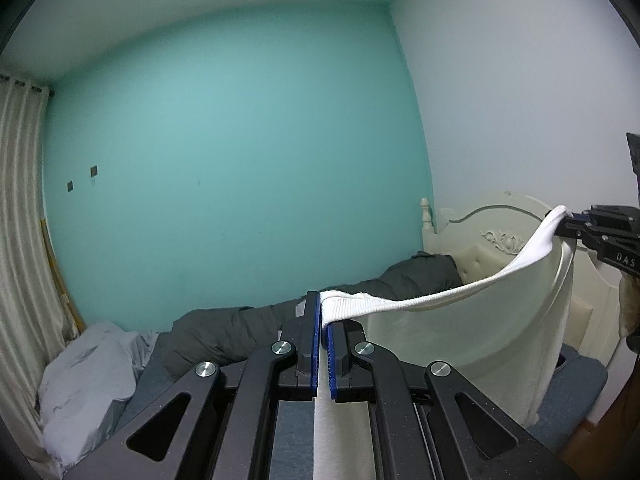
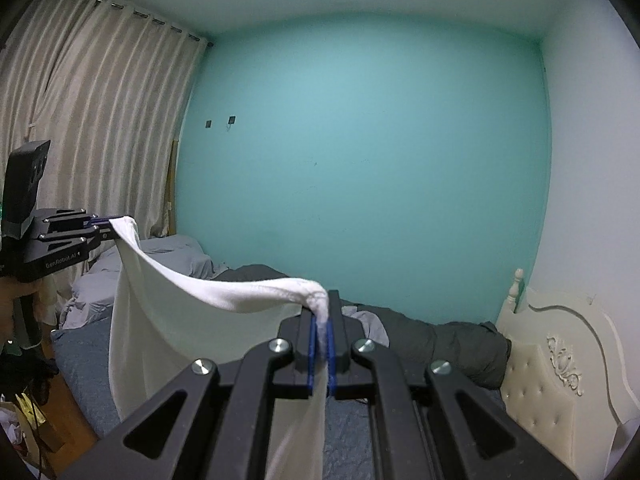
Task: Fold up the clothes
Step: 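Lift the shirt high with both grippers, holding the hem stretched between them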
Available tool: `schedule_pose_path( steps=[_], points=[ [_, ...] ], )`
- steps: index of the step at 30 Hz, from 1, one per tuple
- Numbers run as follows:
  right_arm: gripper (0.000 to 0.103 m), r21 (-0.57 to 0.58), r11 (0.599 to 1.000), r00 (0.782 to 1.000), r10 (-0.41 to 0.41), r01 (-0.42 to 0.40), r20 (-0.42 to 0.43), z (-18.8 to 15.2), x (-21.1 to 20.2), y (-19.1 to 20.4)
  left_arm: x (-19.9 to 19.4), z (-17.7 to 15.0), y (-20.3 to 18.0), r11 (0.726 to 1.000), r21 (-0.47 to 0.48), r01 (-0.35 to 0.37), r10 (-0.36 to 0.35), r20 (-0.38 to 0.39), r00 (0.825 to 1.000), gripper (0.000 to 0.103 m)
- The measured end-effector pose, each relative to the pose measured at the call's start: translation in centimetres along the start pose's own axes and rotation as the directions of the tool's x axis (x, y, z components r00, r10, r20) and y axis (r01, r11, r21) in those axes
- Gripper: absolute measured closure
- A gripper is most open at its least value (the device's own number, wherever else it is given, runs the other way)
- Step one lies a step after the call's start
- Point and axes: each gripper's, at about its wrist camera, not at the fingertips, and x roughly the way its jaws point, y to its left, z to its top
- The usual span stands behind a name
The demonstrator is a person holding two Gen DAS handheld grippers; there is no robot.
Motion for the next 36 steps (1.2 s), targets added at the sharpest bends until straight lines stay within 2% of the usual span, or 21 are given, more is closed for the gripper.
schedule_pose_path(
  steps=[8, 15, 22, 28, 32, 36],
  points=[
    [0.099, -0.022, 1.000, 0.998, 0.013, -0.012, 0.055, 1.9, -2.9, 1.1, -4.0, 0.8, -0.5, 1.000, 0.012, -0.026, 0.026, 0.051, 0.998, 0.100],
    [0.099, -0.047, 0.999, 0.998, 0.012, -0.009, 0.064, 2.7, -3.7, 1.7, -5.3, 1.9, -0.1, 0.999, 0.003, -0.033, 0.033, 0.080, 0.996, 0.100],
    [0.099, -0.046, 0.999, 0.998, 0.017, -0.014, 0.055, 1.5, -3.5, 1.4, -5.3, 2.2, 0.1, 0.999, -0.002, -0.036, 0.036, 0.081, 0.996, 0.100],
    [0.099, -0.025, 1.000, 1.000, 0.013, -0.013, -0.013, 0.1, -0.4, 0.8, -2.5, 0.5, 0.7, 1.000, -0.007, -0.027, 0.027, 0.028, 0.999, 0.100],
    [0.099, 0.006, 1.000, 0.995, 0.016, -0.016, -0.099, -2.8, 4.1, 0.0, 2.7, -2.2, 1.0, 1.000, -0.013, -0.010, 0.009, -0.055, 0.998, 0.100],
    [0.099, 0.040, 0.999, 0.980, 0.031, -0.023, -0.199, -6.6, 9.9, -0.4, 8.4, -6.4, 0.6, 1.000, -0.029, 0.006, -0.010, -0.145, 0.989, 0.100]
  ],
)
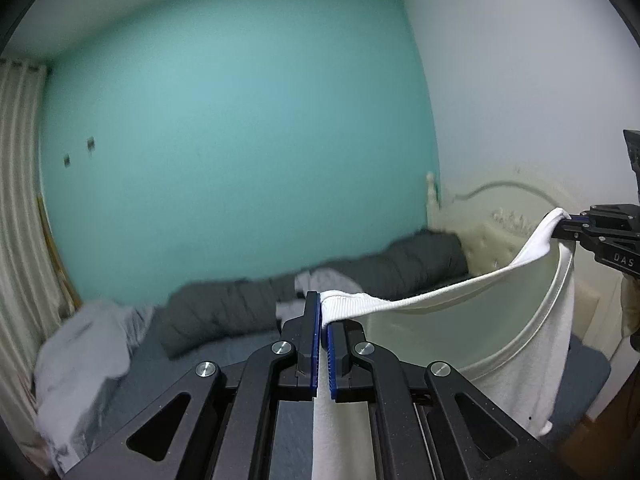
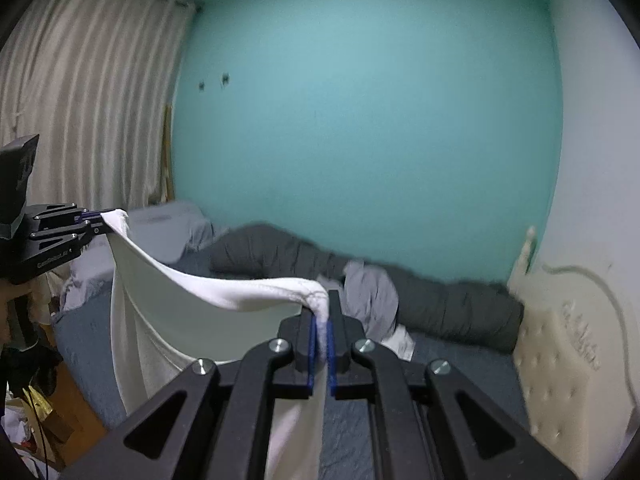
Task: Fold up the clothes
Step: 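Lift the shirt high with both grippers, holding the hem stretched between them, then lower the shirt onto the bed with both grippers and open them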
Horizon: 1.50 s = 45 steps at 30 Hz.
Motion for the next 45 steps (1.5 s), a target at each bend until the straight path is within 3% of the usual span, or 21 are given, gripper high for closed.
schedule_pose_path(
  steps=[9, 24, 29, 35, 45],
  points=[
    [0.099, 0.077, 0.997, 0.980, 0.026, -0.012, -0.196, -7.0, 15.8, -1.9, 15.7, -9.4, 0.3, 0.999, -0.043, 0.013, -0.022, -0.194, 0.981, 0.100],
    [0.099, 0.198, 0.980, 0.929, 0.047, 0.029, -0.368, -15.6, 37.1, -10.7, 41.1, -17.8, 1.4, 0.994, -0.107, 0.016, -0.059, -0.408, 0.911, 0.100],
    [0.099, 0.226, 0.974, 0.902, 0.069, 0.032, -0.425, -19.5, 44.3, -12.5, 48.6, -21.6, 1.4, 0.993, -0.118, 0.019, -0.073, -0.477, 0.876, 0.100],
    [0.099, 0.282, 0.959, 0.858, 0.121, 0.029, -0.498, -25.5, 52.6, -14.3, 56.9, -28.0, 1.3, 0.992, -0.129, 0.013, -0.085, -0.571, 0.816, 0.100],
    [0.099, 0.363, 0.930, 0.782, 0.191, 0.048, -0.594, -34.5, 62.3, -15.8, 66.5, -37.4, 0.4, 0.990, -0.144, 0.007, -0.104, -0.676, 0.729, 0.100]
  ],
)
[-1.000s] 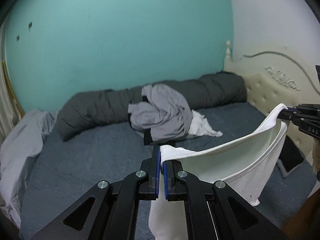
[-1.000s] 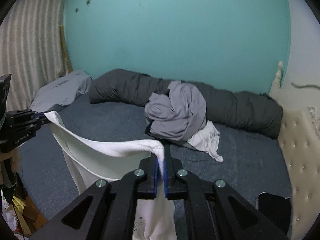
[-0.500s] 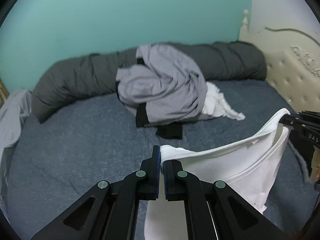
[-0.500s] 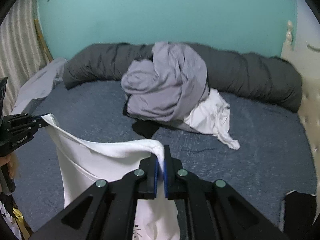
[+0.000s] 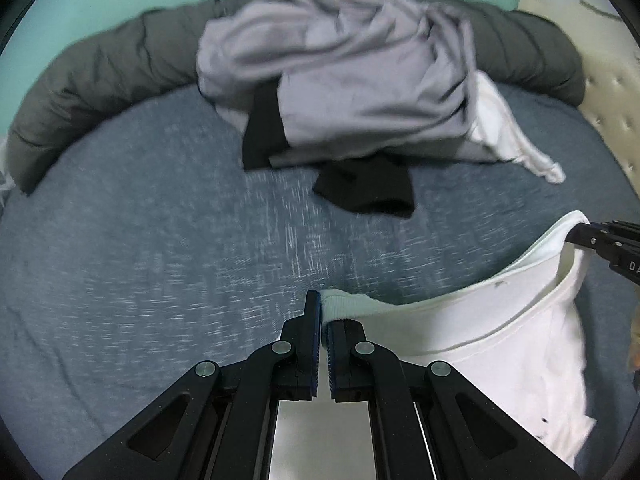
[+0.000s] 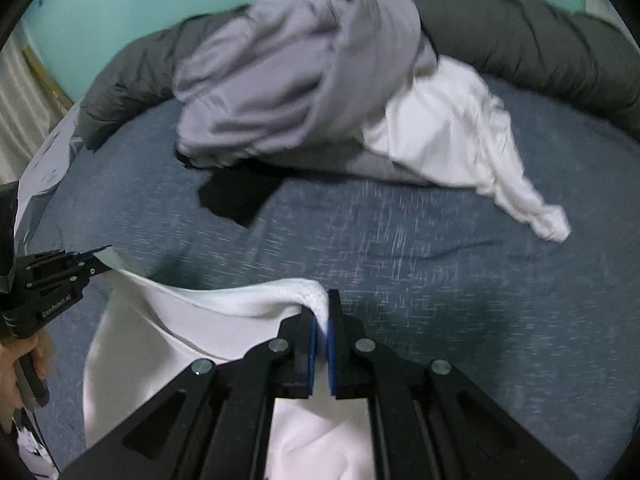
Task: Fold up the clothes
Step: 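Lower the shirt onto the bed with both grippers and open them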
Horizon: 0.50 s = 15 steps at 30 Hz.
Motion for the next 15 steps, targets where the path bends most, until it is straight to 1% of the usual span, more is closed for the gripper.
schedule_pose_path(
  steps=[4, 7, 9, 11, 12, 13, 14, 15],
  points=[
    [0.099, 0.023, 1.000, 1.000, 0.001, 0.000, -0.020, 0.2, 3.4, -1.4, 3.4, 0.5, -0.2, 1.000, -0.007, 0.014, -0.015, -0.018, 1.000, 0.100],
    [0.097, 0.059, 0.998, 0.999, 0.027, -0.024, -0.042, 0.2, 5.4, -2.4, 5.3, 0.9, -0.4, 0.999, -0.012, 0.042, -0.042, -0.033, 0.999, 0.099],
    [0.097, 0.082, 0.995, 0.998, 0.057, -0.057, -0.005, 0.2, 5.5, -2.6, 6.3, 0.9, -0.4, 0.998, -0.031, 0.056, -0.057, -0.043, 0.997, 0.099],
    [0.094, 0.103, 0.992, 0.997, 0.071, -0.072, 0.013, 0.4, 5.5, -2.9, 6.5, 0.8, -0.3, 0.997, -0.038, 0.069, -0.071, -0.037, 0.997, 0.098],
    [0.091, 0.105, 0.992, 0.997, 0.074, -0.076, 0.019, 0.4, 5.4, -3.0, 6.4, 0.8, -0.2, 0.996, -0.049, 0.076, -0.078, -0.029, 0.997, 0.098],
    [0.083, 0.106, 0.991, 0.997, 0.077, -0.079, 0.022, 0.4, 5.2, -3.1, 6.2, 0.8, 0.2, 0.993, -0.073, 0.093, -0.095, -0.022, 0.995, 0.096],
    [0.077, 0.113, 0.991, 0.997, 0.076, -0.077, 0.010, 0.4, 5.2, -3.2, 6.0, 0.7, 0.6, 0.989, -0.096, 0.109, -0.111, -0.016, 0.994, 0.089],
    [0.066, 0.119, 0.990, 0.997, 0.074, -0.074, -0.001, 0.4, 5.2, -3.3, 5.8, 0.7, 0.9, 0.985, -0.119, 0.123, -0.125, -0.014, 0.992, 0.076]
  ],
)
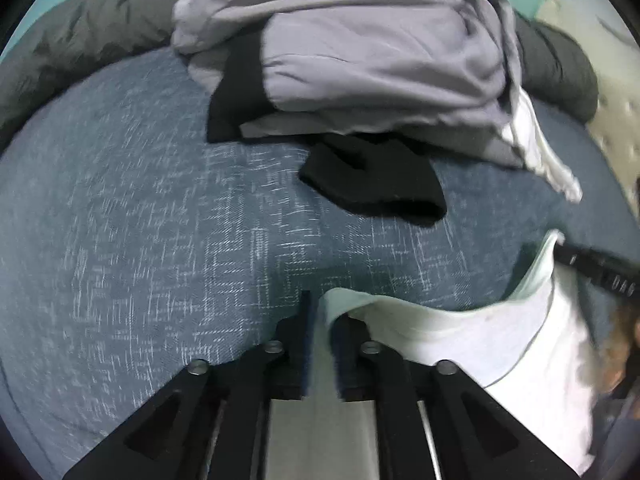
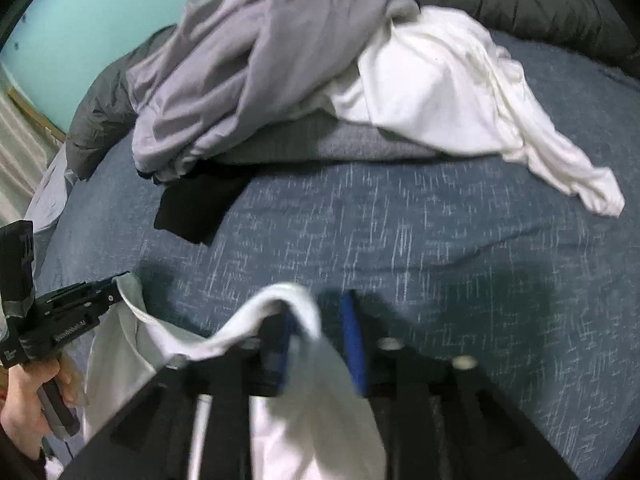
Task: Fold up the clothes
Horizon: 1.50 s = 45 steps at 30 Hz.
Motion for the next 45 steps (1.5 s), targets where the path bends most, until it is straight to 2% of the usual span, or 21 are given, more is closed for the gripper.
schedule_pose_path(
  steps=[2, 4, 6, 8, 10, 12, 14, 15, 17, 21, 24, 28, 32, 34, 36, 38, 40, 42, 43, 45],
  points=[
    [0.060, 0.012, 1.000, 1.000, -0.003, 0.003, 0.022, 0.0, -0.7, -0.2, -0.6, 0.0, 0.6, 0.999, -0.035, 0.024, -0.024, 0.003, 1.000, 0.063],
    [0.046, 0.033, 0.999, 1.000, 0.005, -0.005, 0.016, -0.1, -1.3, -0.5, -1.3, 0.0, 0.6, 0.999, -0.032, 0.033, -0.033, 0.014, 0.999, 0.063],
    [0.046, 0.013, 1.000, 0.998, -0.017, 0.016, 0.054, 0.0, -2.6, -0.2, -2.2, -0.1, 0.4, 0.999, -0.015, 0.033, -0.033, 0.029, 0.999, 0.061],
    [0.045, -0.016, 0.999, 0.999, -0.046, 0.047, 0.017, -0.2, -2.7, -0.2, -2.7, -0.3, 0.4, 0.999, -0.006, 0.031, -0.031, 0.031, 0.999, 0.058],
    [0.045, -0.044, 0.995, 0.993, -0.096, 0.094, -0.063, -0.4, -1.7, -0.2, -2.2, -0.5, 0.5, 0.999, 0.001, 0.032, -0.032, -0.018, 0.999, 0.053],
    [0.045, -0.072, 0.989, 0.987, -0.137, 0.131, -0.079, -0.9, -1.7, -0.2, -1.6, -0.9, 0.5, 1.000, 0.008, 0.019, -0.019, -0.060, 0.998, 0.051],
    [0.045, -0.061, 0.988, 0.986, -0.147, 0.143, -0.079, -1.1, -2.0, -0.5, -1.7, -1.2, 0.5, 1.000, 0.000, 0.021, -0.021, -0.061, 0.998, 0.051],
    [0.045, -0.056, 0.988, 0.986, -0.150, 0.146, -0.075, -1.2, -2.2, -0.7, -1.7, -1.4, 0.5, 1.000, -0.002, 0.023, -0.023, -0.061, 0.998, 0.051],
    [0.045, -0.062, 0.994, 0.996, -0.089, 0.089, 0.001, -1.4, -3.6, -0.6, -2.2, -1.7, 0.4, 1.000, 0.008, 0.021, -0.021, -0.044, 0.999, 0.051],
    [0.048, -0.123, 0.992, 0.994, -0.020, 0.033, 0.105, -1.7, -5.3, 0.5, -4.2, -2.1, 0.6, 1.000, 0.018, -0.007, 0.006, 0.034, 0.999, 0.050],
    [0.053, -0.195, 0.981, 0.995, 0.007, 0.012, 0.096, -2.0, -4.8, 2.1, -5.1, -2.3, 1.5, 1.000, -0.007, 0.007, -0.006, 0.066, 0.998, 0.049],
    [0.054, -0.238, 0.971, 0.996, 0.007, 0.016, 0.094, -2.2, -2.8, 4.0, -6.1, -3.2, 2.7, 1.000, 0.001, 0.000, 0.000, 0.097, 0.995, 0.047],
    [0.053, -0.231, 0.972, 0.998, -0.035, 0.046, 0.053, -2.4, -0.6, 4.8, -4.8, -3.8, 3.6, 1.000, -0.002, 0.030, -0.029, 0.010, 1.000, 0.044],
    [0.054, -0.242, 0.969, 0.998, -0.049, 0.057, 0.040, -2.6, -0.1, 5.1, -4.3, -3.9, 3.4, 1.000, 0.013, 0.013, -0.013, 0.016, 1.000, 0.044],
    [0.054, -0.255, 0.963, 0.996, -0.078, 0.084, 0.033, -2.7, 0.5, 5.1, -4.7, -3.8, 3.0, 0.998, 0.024, 0.056, -0.056, 0.016, 0.998, 0.043],
    [0.058, -0.251, 0.960, 0.993, -0.120, 0.121, 0.022, -2.7, 1.2, 4.8, -4.9, -3.5, 2.4, 0.996, 0.032, 0.087, -0.088, 0.010, 0.996, 0.042],
    [0.082, -0.214, 0.970, 0.993, -0.117, 0.116, 0.005, -2.8, 1.6, 3.8, -5.6, -3.2, 2.1, 0.995, 0.033, 0.096, -0.097, 0.033, 0.995, 0.042],
    [0.096, -0.187, 0.973, 0.991, -0.133, 0.135, 0.024, -2.8, 1.4, 3.0, -6.2, -3.0, 2.0, 0.993, 0.026, 0.113, -0.114, 0.056, 0.992, 0.041],
    [0.096, -0.172, 0.975, 0.990, -0.139, 0.143, 0.034, -2.8, 1.3, 2.6, -6.5, -2.9, 2.1, 0.993, 0.020, 0.117, -0.118, 0.068, 0.991, 0.041],
    [0.098, -0.110, 0.989, 0.993, -0.092, 0.099, 0.069, -2.7, 0.6, 1.5, -7.3, -2.8, 2.4, 0.993, 0.007, 0.119, -0.119, 0.096, 0.988, 0.039]
  ],
)
